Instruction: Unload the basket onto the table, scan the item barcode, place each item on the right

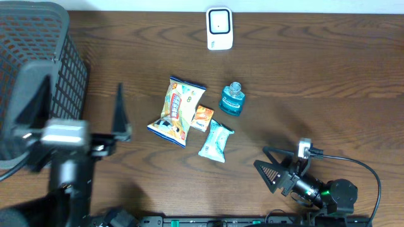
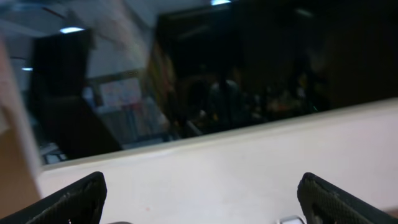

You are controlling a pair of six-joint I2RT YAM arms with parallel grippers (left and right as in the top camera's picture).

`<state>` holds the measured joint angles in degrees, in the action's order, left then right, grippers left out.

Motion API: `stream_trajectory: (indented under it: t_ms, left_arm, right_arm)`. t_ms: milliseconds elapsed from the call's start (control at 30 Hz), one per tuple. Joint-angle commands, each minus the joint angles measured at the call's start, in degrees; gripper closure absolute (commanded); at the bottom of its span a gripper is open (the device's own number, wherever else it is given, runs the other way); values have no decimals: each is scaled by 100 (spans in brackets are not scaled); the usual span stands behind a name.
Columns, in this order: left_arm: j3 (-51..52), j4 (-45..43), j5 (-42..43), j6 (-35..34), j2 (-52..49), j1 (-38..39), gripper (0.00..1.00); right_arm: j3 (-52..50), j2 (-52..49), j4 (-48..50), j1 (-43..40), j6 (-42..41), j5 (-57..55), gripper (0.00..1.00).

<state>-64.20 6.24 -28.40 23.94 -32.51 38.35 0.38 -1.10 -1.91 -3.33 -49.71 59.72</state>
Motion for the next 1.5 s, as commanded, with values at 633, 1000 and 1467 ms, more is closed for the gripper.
stream_trajectory:
  t_ms: [633, 1000, 1467]
  left_arm:
    - [39, 927, 2492, -1681, 1239, -2804, 2]
    - [39, 1128, 3014, -1698, 1615, -3049, 2]
    - [39, 1174, 3014, -1698, 1617, -3058, 2]
  right_arm:
    - [-7, -4192, 713, 444, 1104, -1773, 1]
    - [1810, -8249, 2044, 2057, 1657, -2667, 1]
    - [3530, -10078, 852, 2352, 1958, -2446, 7]
